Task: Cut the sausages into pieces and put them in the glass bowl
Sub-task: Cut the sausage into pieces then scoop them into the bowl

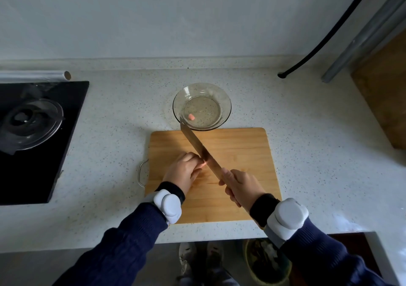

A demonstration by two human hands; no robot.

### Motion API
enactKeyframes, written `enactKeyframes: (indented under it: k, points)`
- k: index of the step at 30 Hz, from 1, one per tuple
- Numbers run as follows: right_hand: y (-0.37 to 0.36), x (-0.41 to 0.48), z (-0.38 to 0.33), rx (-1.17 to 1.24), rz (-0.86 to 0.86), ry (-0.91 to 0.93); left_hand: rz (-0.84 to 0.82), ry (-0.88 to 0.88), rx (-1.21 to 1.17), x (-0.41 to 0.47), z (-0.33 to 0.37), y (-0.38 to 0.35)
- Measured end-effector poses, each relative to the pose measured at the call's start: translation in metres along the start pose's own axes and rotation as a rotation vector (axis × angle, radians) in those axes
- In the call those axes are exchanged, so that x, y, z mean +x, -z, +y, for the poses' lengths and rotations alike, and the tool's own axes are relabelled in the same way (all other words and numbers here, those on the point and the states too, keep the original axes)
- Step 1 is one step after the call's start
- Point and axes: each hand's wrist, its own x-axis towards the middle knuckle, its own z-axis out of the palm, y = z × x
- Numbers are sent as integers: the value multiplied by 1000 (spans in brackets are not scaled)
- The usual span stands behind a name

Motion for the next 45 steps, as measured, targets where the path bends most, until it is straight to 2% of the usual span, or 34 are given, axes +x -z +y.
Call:
enactKeyframes:
  k: [26, 45]
  points:
    - [-2, -2, 12, -64, -15, 58, 70, 25, 60, -5, -1, -11]
    - [-6, 7, 15, -83, -28, -22, 35, 23, 80, -4, -8, -15]
